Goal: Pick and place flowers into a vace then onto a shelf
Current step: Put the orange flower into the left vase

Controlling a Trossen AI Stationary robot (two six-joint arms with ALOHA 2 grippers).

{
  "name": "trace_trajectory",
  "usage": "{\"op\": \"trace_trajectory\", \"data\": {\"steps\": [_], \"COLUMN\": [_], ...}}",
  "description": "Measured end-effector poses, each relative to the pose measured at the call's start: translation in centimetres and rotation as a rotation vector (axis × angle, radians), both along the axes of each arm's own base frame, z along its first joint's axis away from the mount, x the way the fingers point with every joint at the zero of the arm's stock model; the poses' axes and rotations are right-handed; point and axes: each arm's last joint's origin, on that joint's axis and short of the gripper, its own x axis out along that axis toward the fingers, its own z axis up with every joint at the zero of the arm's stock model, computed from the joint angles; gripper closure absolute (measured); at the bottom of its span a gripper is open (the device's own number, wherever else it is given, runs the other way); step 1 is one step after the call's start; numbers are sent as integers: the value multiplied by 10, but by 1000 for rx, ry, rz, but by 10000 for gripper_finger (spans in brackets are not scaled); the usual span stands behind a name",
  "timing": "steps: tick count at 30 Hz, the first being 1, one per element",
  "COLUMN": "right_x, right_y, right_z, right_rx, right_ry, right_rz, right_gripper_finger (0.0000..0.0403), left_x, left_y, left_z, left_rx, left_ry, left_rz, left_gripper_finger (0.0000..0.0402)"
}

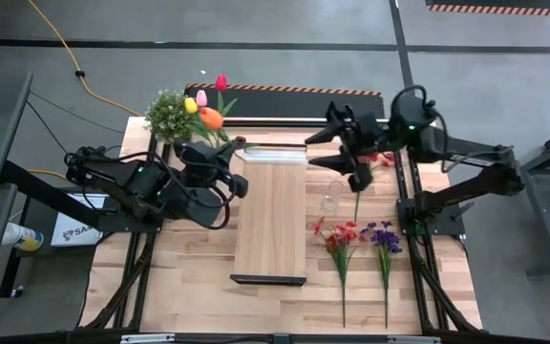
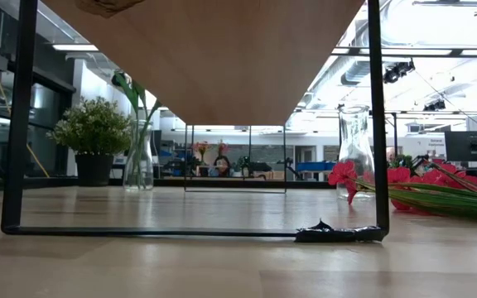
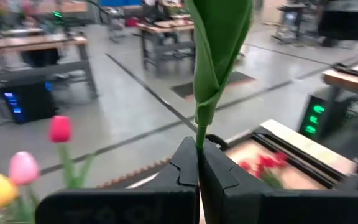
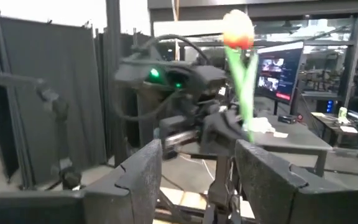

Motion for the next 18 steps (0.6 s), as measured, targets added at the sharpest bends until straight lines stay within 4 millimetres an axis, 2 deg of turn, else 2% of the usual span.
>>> {"op": "trace_trajectory", "data": {"steps": [5, 10, 14, 18], "right_x": [-14, -17, -16, -16], "right_y": [2, 2, -1, -4], "right_z": [3, 1, -1, -2], "right_rx": [-41, -92, -133, -180], "right_ry": [20, 34, 49, 50], "right_rz": [-9, -33, -126, -226], "right_gripper_finger": [208, 208, 208, 208], "left_x": [-10, -20, -27, -23], "left_y": [5, 9, 18, 29], "left_z": [-7, -12, -16, -20], "left_rx": [37, 68, 47, 37], "left_ry": [-8, 10, 36, 82], "left_rz": [75, 108, 134, 169], "left_gripper_finger": [373, 373, 373, 373]}}
